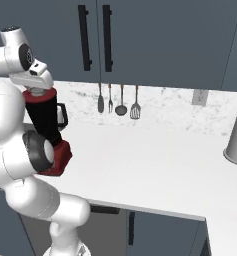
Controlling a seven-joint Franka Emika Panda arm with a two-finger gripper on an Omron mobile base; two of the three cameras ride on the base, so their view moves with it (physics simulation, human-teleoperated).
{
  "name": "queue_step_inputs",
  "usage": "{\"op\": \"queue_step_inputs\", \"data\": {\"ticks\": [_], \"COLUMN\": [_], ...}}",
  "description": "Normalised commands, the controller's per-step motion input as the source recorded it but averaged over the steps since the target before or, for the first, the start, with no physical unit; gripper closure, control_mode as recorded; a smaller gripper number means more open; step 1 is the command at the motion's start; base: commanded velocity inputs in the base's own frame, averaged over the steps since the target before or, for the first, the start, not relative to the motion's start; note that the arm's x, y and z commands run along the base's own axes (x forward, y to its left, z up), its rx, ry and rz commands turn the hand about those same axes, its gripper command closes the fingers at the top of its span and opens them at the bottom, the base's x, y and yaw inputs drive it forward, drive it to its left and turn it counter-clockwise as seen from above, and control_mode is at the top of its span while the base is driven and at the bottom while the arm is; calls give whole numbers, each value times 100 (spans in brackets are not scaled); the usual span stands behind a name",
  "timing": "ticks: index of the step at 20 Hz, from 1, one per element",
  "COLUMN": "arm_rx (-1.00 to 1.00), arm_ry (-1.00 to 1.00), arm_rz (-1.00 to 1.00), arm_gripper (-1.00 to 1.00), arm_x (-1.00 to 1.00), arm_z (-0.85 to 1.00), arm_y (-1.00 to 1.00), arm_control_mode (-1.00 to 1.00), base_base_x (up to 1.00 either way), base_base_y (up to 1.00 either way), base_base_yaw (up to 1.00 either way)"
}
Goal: Close the lid blender by securely placing the lid on top.
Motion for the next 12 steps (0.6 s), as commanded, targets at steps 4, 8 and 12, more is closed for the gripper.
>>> {"op": "queue_step_inputs", "data": {"ticks": [4,8,12], "arm_rx": [0,0,0], "arm_ry": [-11,-17,-20], "arm_rz": [0,0,0], "arm_gripper": [-100,-100,-100], "arm_x": [0,-9,-18], "arm_z": [-1,0,2], "arm_y": [10,8,10], "arm_control_mode": [-100,-100,-100], "base_base_x": [0,0,0], "base_base_y": [0,0,0], "base_base_yaw": [0,0,0]}}
